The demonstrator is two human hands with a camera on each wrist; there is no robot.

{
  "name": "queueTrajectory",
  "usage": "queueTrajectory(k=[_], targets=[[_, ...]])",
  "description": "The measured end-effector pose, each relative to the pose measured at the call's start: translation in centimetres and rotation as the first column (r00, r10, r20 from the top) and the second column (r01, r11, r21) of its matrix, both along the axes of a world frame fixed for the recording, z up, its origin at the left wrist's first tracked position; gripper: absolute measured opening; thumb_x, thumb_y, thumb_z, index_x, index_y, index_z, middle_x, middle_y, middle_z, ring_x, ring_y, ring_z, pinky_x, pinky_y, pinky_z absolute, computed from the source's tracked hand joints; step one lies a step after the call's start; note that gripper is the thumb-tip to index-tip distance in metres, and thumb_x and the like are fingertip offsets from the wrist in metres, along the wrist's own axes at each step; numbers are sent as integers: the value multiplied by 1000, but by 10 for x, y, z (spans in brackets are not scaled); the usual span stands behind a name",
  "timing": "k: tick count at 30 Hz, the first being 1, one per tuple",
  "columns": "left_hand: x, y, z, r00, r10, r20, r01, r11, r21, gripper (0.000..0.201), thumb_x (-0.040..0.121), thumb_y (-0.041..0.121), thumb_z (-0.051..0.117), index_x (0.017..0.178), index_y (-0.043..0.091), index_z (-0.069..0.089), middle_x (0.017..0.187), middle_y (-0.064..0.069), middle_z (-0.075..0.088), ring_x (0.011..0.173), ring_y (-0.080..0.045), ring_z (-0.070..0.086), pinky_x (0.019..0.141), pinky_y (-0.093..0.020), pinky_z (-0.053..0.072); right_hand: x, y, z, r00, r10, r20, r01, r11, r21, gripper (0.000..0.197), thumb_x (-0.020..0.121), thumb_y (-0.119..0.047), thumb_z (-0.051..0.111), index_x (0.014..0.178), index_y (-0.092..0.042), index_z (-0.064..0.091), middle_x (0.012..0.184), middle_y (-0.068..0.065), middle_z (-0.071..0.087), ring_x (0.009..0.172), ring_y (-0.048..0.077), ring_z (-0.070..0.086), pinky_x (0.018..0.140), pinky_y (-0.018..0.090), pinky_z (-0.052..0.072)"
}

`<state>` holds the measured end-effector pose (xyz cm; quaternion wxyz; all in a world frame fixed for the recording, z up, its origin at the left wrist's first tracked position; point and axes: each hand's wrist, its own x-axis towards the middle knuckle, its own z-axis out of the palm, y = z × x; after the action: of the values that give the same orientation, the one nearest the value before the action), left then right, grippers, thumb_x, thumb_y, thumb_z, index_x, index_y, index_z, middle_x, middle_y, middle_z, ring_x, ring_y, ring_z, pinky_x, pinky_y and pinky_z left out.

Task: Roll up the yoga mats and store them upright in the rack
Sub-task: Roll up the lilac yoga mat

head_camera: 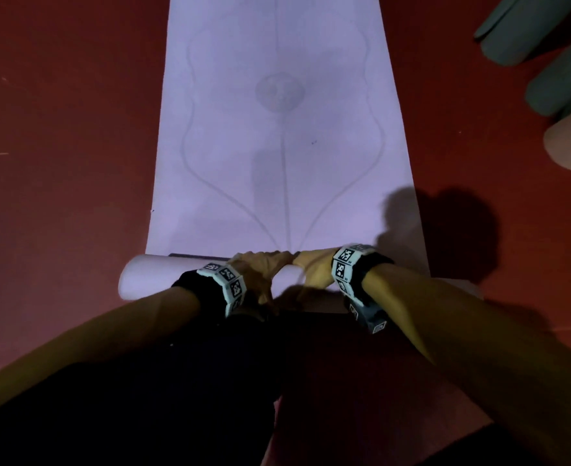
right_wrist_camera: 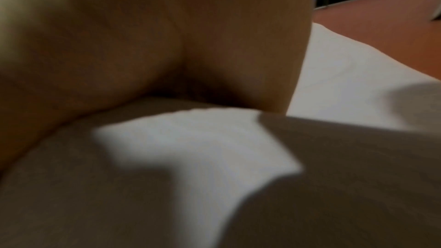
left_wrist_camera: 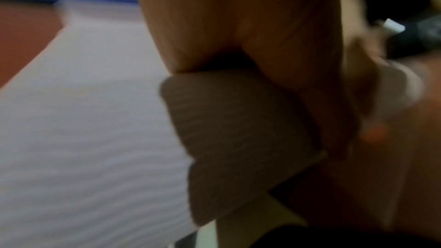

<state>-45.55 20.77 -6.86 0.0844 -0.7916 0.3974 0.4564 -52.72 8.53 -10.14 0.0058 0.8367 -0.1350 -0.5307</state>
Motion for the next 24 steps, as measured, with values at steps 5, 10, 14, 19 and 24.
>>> queueTrajectory(k=[5,10,14,19,24], targets=[[15,-6,6,999,30,-20,-29,999,30,89,73,31,84,147,32,35,136,-1,58,121,-23,60,89,-30,49,2,-22,11,949,-113,296,-15,917,400,51,98,-31,52,145,-21,35,140,13,53,123,36,57,99,43,46],[23,-1,6,995,-1,-98,5,999,40,71,88,21,73,150,13,38,151,-9,45,135,-22,45,105,-29,35,3,-15,14,969,-80,232,-2,942,336,48,103,-42,39,143,-18,42,146,12,49,133,33,49,103,37,35],[19,14,1,1000,-18,-21,16,998,-62,101,62,52,86,144,37,28,140,6,51,119,-21,57,95,-39,48,21,-13,-5,983,-15,185,-57,925,375,50,92,-46,56,136,-22,51,141,6,57,120,25,60,103,37,47],[25,19,-8,999,-23,26,25,996,-86,103,63,55,84,146,40,26,138,8,53,122,-22,57,94,-35,46,30,-23,-3,991,-91,98,35,886,463,54,95,-32,65,143,-13,50,146,13,52,134,31,50,109,39,40],[46,-7,-6,998,-6,-64,7,1000,24,99,78,30,83,156,27,22,152,-2,43,137,-21,45,105,-29,36,18,-19,-4,918,-51,393,-103,926,362,53,96,-26,55,143,-17,32,137,16,52,122,34,57,99,43,44]])
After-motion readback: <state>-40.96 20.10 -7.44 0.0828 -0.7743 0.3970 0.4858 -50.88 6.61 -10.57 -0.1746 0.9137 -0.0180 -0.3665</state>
